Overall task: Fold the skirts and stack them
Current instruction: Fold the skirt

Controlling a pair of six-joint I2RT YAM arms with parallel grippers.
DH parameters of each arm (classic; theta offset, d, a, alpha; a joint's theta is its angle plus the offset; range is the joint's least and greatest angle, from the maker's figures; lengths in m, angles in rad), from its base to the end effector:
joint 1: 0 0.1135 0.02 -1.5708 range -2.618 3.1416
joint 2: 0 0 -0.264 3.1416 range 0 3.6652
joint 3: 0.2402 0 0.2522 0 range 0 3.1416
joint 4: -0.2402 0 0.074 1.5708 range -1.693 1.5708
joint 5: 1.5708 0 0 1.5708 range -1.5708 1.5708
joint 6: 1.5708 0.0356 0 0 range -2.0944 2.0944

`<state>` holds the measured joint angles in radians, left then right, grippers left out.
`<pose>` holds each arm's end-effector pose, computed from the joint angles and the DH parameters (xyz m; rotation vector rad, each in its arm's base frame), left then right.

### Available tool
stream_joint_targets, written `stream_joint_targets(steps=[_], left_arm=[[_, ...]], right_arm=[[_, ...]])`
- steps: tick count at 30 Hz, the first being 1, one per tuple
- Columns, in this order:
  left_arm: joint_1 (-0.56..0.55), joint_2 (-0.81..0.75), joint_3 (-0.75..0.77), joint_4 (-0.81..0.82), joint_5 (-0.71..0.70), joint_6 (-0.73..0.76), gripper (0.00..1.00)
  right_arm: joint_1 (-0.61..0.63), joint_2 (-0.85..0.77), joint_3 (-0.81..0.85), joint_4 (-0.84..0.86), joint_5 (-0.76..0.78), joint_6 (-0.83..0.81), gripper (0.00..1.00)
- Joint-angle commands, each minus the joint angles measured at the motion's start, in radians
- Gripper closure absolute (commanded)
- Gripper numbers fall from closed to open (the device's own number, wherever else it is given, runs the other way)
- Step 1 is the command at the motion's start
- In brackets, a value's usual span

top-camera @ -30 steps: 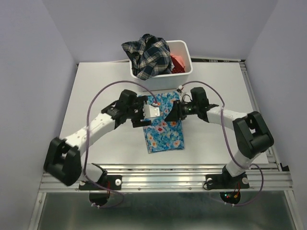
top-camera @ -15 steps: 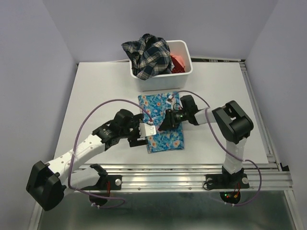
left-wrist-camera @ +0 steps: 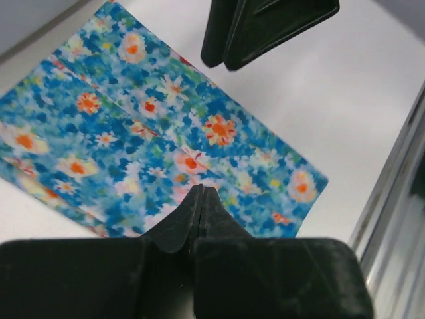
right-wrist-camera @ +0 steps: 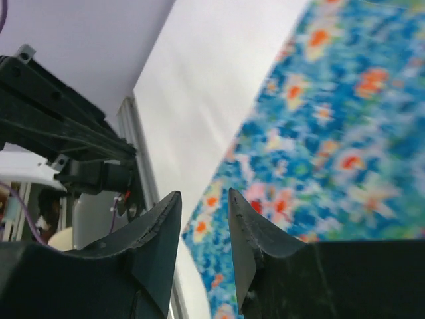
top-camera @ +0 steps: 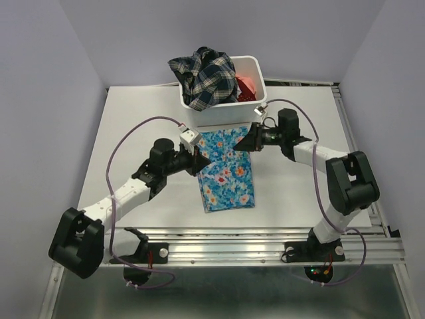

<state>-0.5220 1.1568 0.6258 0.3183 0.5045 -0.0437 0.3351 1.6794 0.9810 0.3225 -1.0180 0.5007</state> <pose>0.2152 -0.1437 0.2607 0.7898 1.6592 -0.8505 0.3310 0.1473 0.2304 -0.5708 1.9845 1.5176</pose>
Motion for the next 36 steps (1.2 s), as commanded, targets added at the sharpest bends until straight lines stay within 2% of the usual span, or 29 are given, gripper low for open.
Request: stream_joint_targets(steps=[1, 7, 9, 13, 19, 23, 27, 36], left_arm=[[0.048, 0.037, -0.058, 0.257, 0.020, -0.266, 1.00], [0.135, 0.199, 0.000, 0.229, 0.147, -0.337, 1.00], [0.160, 0.292, 0.046, 0.219, 0.230, -0.367, 1.00], [0.192, 0.400, 0.074, 0.220, 0.288, -0.397, 1.00], [0.232, 0.501, 0.080, 0.237, 0.292, -0.407, 1.00], [0.251, 0.595, 0.107, 0.228, 0.272, -0.401, 1.00], [0.272, 0.658, 0.138, 0.174, 0.229, -0.387, 1.00], [0.289, 0.718, 0.192, 0.062, 0.143, -0.358, 1.00]], right_arm=[[-0.114, 0.109, 0.028, -0.036, -0.054, 0.009, 0.61], [-0.140, 0.216, 0.096, -0.082, -0.083, -0.047, 0.64], [-0.140, 0.226, 0.107, -0.094, -0.091, -0.056, 0.64], [-0.140, 0.224, 0.102, -0.164, -0.090, -0.116, 0.65], [-0.140, 0.213, 0.084, -0.255, -0.068, -0.198, 0.65], [-0.149, 0.253, 0.113, -0.319, 0.016, -0.306, 0.69], [-0.159, 0.321, 0.134, -0.385, 0.128, -0.309, 0.78], [-0.159, 0.410, 0.176, -0.459, 0.205, -0.275, 0.84]])
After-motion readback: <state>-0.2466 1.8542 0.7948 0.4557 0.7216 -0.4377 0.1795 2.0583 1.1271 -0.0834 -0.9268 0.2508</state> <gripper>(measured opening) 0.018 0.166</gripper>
